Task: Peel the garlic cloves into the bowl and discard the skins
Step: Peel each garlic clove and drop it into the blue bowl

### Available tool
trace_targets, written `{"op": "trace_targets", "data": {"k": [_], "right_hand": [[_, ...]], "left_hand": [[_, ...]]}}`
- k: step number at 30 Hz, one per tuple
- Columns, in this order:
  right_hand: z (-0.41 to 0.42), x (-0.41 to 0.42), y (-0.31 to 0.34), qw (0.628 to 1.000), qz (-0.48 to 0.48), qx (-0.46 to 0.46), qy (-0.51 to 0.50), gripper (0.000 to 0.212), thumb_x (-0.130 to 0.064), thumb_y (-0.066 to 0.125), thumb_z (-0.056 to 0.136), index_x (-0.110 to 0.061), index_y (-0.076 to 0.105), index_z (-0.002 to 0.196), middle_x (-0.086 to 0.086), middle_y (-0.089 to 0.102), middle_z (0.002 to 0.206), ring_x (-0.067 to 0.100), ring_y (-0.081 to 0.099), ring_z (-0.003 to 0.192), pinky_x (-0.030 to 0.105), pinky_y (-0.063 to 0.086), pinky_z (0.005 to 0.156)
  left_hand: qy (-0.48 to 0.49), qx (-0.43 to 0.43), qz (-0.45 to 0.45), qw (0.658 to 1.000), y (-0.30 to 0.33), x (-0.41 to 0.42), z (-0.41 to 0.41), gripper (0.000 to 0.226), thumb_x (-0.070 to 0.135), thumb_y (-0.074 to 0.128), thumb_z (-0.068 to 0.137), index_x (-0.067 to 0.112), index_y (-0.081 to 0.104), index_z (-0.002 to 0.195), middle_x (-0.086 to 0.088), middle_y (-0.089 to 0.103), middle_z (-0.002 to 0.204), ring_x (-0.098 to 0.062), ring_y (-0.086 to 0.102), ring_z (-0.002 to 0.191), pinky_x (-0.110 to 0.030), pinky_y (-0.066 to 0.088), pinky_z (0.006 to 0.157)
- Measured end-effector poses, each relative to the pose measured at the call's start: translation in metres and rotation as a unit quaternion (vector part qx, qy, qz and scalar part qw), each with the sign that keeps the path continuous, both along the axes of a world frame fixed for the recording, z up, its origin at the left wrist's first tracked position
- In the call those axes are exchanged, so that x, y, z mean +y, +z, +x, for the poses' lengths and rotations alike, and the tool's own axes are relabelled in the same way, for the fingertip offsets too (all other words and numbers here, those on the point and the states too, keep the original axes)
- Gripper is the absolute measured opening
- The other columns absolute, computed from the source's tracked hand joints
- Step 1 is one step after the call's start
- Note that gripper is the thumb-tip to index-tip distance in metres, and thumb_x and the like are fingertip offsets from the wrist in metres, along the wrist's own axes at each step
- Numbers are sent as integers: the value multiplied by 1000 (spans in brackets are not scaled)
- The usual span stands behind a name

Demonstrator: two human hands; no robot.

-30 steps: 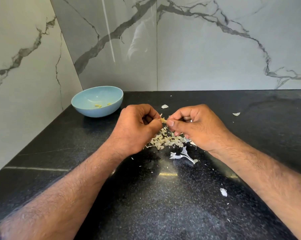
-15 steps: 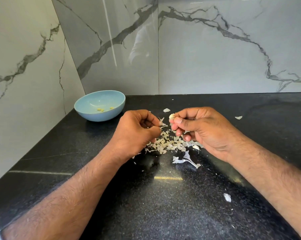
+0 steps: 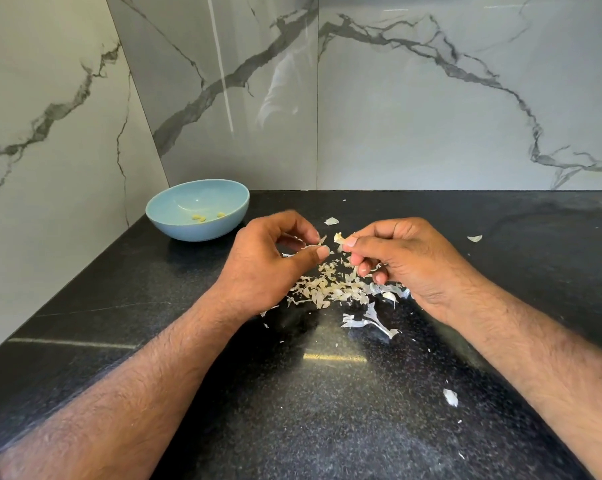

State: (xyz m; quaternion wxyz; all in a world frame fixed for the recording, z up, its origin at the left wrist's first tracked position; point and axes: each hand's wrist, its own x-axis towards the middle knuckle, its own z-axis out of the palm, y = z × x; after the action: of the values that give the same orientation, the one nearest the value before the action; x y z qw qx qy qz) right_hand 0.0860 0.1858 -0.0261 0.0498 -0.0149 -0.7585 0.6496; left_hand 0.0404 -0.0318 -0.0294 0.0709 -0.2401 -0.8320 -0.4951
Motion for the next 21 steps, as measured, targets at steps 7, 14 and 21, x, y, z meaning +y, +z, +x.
{"op": "trace_targets", "data": {"k": [7, 14, 21], "right_hand": [[-2, -3, -4, 1000, -14, 12, 15, 7, -13, 79, 90, -8, 81, 96, 13, 77, 84, 14, 66, 71, 27, 43, 57], [-1, -5, -6, 997, 48, 60, -4, 5, -16, 84, 86, -16, 82, 91, 8, 79, 81, 14, 67, 68, 26, 47, 59], [3, -10, -7, 953, 239, 174, -64, 5, -27, 84, 87, -30, 81, 85, -12, 73, 67, 11, 65, 58, 22, 52, 53]], "left_hand": [[-55, -68, 60, 994, -4, 5, 3, 7, 25, 84, 92, 19, 83, 91, 0, 81, 87, -27, 77, 88, -38, 63, 89], [-54, -118, 91, 987, -1, 4, 4, 6, 25, 83, 93, 19, 84, 94, -8, 81, 90, -26, 76, 89, -41, 61, 91], [-50, -171, 119, 977, 0, 6, 5, 9, 19, 80, 95, 11, 84, 97, -8, 81, 91, -22, 75, 89, -42, 60, 92]]}}
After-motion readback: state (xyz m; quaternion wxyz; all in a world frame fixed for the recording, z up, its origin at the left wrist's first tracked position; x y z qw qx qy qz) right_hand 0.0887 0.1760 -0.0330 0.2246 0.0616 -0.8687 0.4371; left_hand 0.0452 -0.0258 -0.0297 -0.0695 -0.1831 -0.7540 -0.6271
